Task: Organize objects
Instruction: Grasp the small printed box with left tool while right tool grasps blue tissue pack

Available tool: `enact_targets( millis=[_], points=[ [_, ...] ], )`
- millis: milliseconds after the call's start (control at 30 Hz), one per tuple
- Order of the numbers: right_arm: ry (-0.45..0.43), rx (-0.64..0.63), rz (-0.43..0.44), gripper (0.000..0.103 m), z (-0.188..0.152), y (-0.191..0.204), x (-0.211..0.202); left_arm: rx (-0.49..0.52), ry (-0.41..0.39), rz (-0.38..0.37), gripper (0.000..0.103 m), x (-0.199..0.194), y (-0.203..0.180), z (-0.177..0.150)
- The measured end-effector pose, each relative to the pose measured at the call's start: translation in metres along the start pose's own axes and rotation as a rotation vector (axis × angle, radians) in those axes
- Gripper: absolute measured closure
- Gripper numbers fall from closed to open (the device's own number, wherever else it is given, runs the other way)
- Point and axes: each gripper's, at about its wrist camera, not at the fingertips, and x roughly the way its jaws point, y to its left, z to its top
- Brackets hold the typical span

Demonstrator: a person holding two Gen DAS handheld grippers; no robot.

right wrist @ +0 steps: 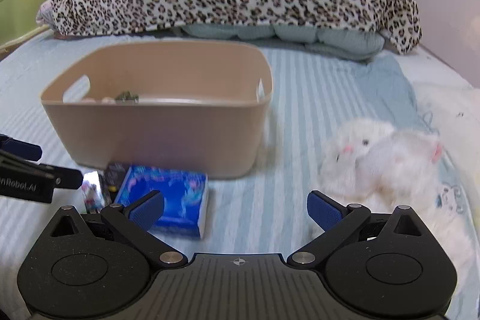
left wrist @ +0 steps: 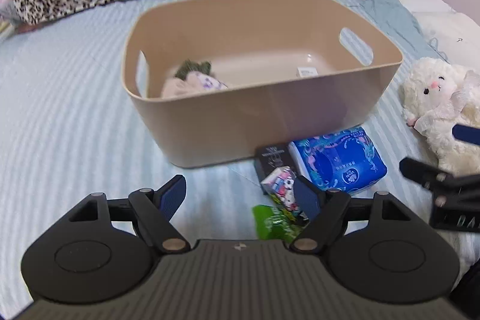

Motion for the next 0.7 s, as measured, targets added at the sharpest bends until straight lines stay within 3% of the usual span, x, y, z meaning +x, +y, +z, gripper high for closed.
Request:
enact_targets(
  millis=[267,433,700],
  points=[
    [0.033,0.012,0.015,0.000,-0.019,0.002,0.017,-0.088,0.069,-0.043,0.028,0.024,-0.009,-0.005],
    [0.040,0.002,0.027,0.000,-0.024,0.007,0.026,-0.113,0.114,-0.069,0.063,0.035,-0.008,-0.002],
    [0.053,0.000,0.089,0.000,-0.023,0.026,0.038,-0.117,0.114,-0.070,0.072,0.034,0.002,-0.006]
  ],
)
